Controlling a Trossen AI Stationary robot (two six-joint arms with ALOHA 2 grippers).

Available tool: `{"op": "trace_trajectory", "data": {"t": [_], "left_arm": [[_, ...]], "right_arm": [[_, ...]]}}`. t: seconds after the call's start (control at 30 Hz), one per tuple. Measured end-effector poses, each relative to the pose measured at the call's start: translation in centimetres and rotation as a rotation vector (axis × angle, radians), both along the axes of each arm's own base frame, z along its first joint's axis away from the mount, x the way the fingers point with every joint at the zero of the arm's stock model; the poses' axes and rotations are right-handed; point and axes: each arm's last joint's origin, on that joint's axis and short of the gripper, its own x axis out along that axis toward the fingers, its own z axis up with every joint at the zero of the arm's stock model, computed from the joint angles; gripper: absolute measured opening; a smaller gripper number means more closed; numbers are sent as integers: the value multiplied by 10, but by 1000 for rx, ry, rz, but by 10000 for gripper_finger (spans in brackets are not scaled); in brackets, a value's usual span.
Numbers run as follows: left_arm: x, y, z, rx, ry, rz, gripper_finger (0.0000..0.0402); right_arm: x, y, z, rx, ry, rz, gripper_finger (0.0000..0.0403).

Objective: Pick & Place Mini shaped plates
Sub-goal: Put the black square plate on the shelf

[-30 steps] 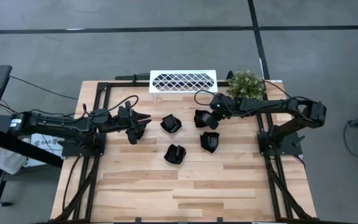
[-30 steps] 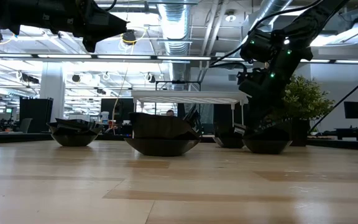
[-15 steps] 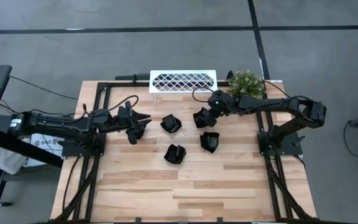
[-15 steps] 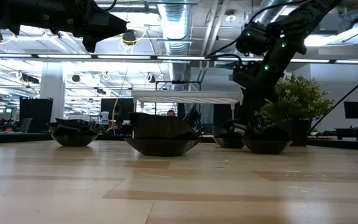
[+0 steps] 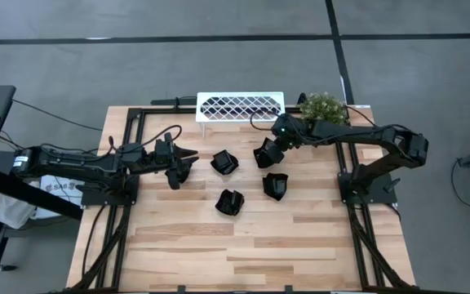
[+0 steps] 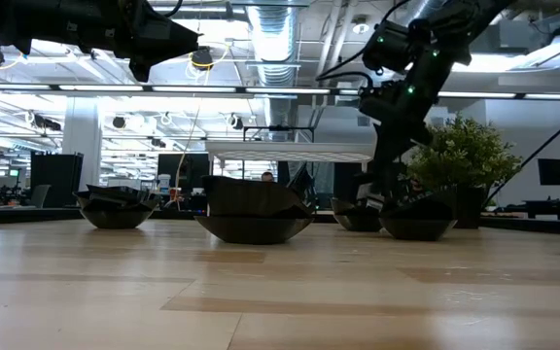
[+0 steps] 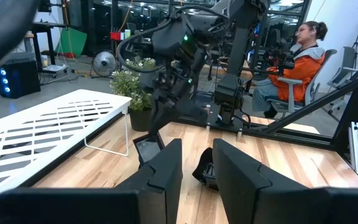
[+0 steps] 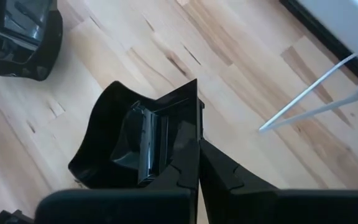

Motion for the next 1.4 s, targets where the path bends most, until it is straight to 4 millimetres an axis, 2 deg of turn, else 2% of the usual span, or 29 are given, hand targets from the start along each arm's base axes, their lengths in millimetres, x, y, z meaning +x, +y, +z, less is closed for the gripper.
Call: {"op": "trace_trajectory", "data": {"t": [0.43,0.7,1.0,1.17,1.4], "left_arm": [[0,0,0,0,0,0,93],[0,0,0,0,0,0,93],[0,0,0,0,-4,0,93],[0,0,0,0,-5,0,93],[0,0,1,0,-7,0,93]], "right_arm": [[14,10,38,-43,-57,72,0],[2,13,68,-124,-161,59,0],[-14,8,105,-304,-369,-141,1],[-14,-8,107,-328,-443,-320,2],[-12,-32,86,-286,-405,-484,4]]}}
